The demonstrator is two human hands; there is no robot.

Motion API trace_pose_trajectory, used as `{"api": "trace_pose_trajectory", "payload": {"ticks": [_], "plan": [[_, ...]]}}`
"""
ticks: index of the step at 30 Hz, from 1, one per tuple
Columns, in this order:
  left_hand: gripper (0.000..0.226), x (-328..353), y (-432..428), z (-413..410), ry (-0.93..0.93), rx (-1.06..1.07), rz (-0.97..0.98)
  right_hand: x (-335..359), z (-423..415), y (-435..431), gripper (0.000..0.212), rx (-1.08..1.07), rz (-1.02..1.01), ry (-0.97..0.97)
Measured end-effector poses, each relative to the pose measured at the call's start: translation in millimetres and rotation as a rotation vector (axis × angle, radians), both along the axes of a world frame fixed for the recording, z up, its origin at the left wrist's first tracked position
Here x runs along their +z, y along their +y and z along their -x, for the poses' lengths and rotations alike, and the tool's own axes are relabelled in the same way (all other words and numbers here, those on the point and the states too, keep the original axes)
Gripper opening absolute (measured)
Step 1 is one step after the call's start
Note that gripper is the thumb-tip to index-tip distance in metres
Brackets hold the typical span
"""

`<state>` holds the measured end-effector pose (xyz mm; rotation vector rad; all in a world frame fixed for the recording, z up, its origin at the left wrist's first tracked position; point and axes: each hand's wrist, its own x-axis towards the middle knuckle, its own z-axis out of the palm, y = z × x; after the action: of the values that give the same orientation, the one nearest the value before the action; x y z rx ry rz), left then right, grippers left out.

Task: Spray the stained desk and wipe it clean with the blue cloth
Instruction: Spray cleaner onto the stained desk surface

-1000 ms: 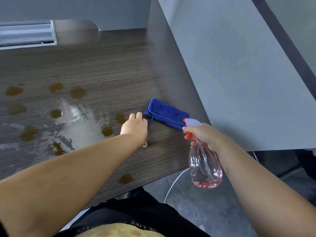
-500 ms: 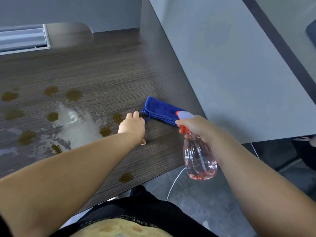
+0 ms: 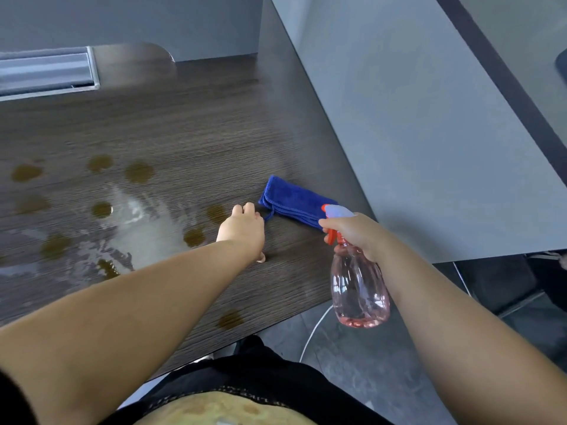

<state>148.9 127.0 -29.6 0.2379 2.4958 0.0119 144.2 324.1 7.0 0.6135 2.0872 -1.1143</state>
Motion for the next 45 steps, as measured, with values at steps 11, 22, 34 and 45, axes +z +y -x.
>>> {"api": "trace_pose_trajectory", "payload": {"ticks": [11, 22, 34, 45], "plan": [[0.087, 2.2, 0.6, 0.1, 0.003, -0.018, 0.007, -10.7, -16.3, 15.6, 0.038, -0.001, -0.023, -0.073], [0.087, 3.1, 2.0, -0.3, 0.001, -0.036, 0.027, 12.5, 21.4, -42.9, 0.033, 0.178, 0.045, 0.063], [0.084, 2.4, 1.2, 1.1, -0.01, 0.003, 0.002, -0.2, 16.3, -29.4, 0.03, 0.194, -0.103, -0.084], [0.084, 2.3, 2.6, 1.2, -0.012, -0.02, 0.029, 7.5, 22.7, -10.8, 0.031, 0.14, -0.112, 0.012]]}}
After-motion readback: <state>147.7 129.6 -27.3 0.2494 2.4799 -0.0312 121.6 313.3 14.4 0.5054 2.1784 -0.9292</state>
